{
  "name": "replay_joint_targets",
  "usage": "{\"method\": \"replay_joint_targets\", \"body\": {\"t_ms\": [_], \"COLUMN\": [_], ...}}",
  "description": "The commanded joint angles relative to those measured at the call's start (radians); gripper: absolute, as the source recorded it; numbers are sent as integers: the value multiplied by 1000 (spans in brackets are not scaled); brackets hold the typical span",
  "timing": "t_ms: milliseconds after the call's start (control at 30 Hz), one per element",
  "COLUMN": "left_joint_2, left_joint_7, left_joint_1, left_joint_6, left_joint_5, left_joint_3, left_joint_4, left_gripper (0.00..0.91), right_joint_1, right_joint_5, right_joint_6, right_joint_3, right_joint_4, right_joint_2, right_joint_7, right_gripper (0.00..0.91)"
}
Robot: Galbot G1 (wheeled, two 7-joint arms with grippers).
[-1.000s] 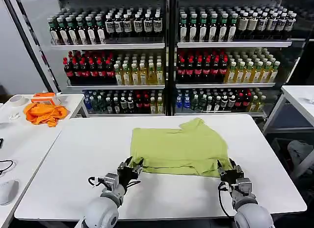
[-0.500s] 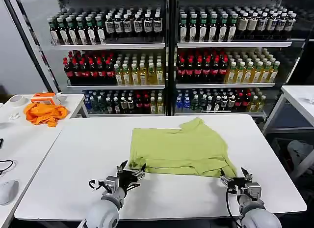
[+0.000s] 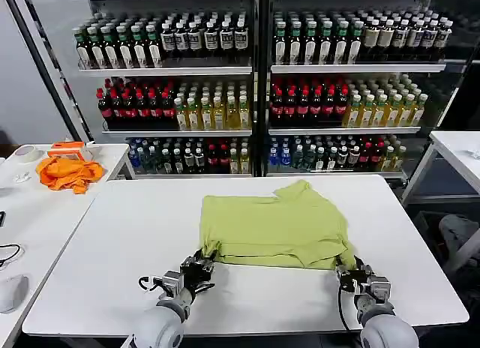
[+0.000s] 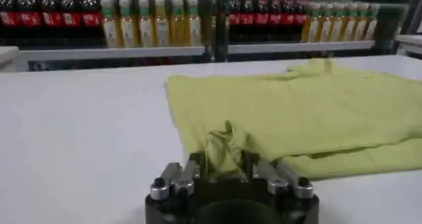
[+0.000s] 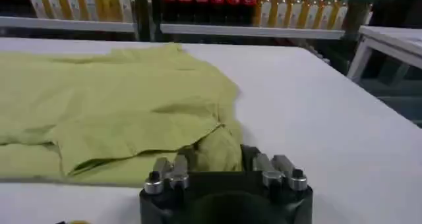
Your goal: Fold and organize the clothes.
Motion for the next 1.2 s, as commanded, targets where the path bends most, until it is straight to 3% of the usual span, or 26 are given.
{"method": "replay_joint_targets", "body": {"t_ms": [33,500,1200], "left_joint_2": [0,37,95], "left_joint_7": [0,4,-5], "left_joint_1": [0,76,420], "left_joint_6": [-3,1,-13], "left_joint_5": [-2,-22,26], "left_joint_3": [2,-17,-119], "left_joint_4": [11,-112,-365], "left_gripper": [20,20,20], "right_joint_1": [14,-69,-354], "right_joint_5": [6,12,-41], "right_joint_6": [-10,-7,-17], "right_joint_3": [-16,6,52], "right_joint_4": [-24,71,328], "right_joint_2": [2,-9,19], "right_joint_7": [3,4,10], "right_gripper": [0,0,0]}}
